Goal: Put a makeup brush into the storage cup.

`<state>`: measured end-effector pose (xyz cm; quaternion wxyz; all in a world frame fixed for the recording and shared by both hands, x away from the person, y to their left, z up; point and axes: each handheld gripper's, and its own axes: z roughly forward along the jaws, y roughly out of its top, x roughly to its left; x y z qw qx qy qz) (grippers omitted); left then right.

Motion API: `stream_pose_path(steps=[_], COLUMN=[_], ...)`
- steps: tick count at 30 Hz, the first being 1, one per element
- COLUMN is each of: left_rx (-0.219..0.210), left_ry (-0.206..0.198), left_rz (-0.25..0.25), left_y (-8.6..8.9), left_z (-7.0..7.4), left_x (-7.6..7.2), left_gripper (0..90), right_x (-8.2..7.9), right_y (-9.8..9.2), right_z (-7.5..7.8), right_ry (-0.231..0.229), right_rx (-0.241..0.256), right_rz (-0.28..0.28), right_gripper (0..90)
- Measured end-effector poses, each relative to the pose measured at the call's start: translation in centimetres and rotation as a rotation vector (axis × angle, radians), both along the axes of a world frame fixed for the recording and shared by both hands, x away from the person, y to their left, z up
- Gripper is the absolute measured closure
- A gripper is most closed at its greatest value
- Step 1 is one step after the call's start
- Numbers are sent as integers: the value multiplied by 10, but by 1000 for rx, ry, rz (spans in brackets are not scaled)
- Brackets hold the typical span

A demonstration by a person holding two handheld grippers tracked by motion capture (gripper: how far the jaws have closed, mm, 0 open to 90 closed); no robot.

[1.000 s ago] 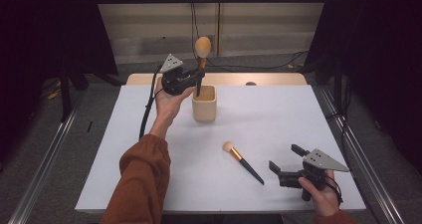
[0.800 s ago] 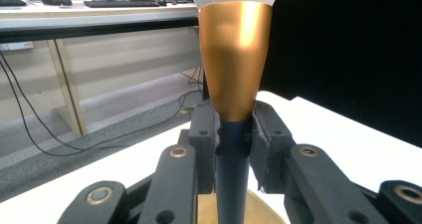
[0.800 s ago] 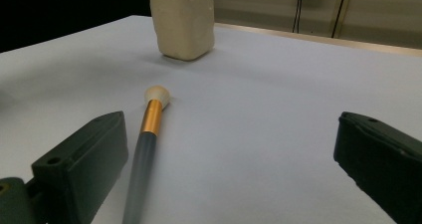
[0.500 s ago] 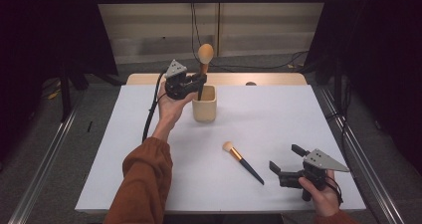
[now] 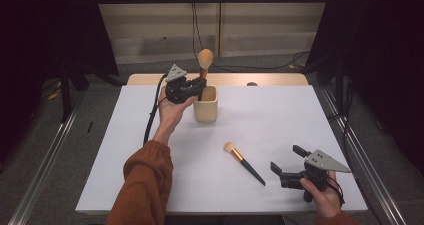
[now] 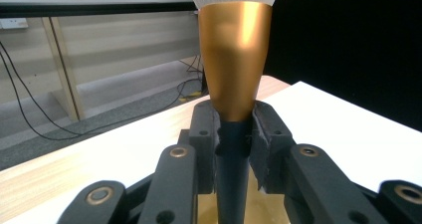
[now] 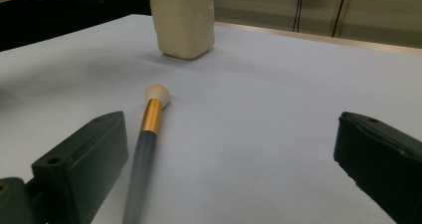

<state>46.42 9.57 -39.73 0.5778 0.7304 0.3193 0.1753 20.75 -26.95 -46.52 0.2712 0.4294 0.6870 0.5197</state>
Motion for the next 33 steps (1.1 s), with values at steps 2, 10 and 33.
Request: stream_pose_path(steps=[2, 10, 33], left_rx=[2, 12, 48], left_ry=[3, 16, 88], left_rz=[0, -3, 24], left_y=[1, 3, 2], left_z=[-2, -8, -18], left_x=[0, 0, 1], left_gripper=[739, 739, 731], right_x=[0, 0, 0], right_y=[0, 0, 0], right_z=[0, 0, 0], right_ry=[1, 1, 0], right_rx=[0, 2, 0], right_rz=[1, 1, 5], right_gripper=[4, 4, 4])
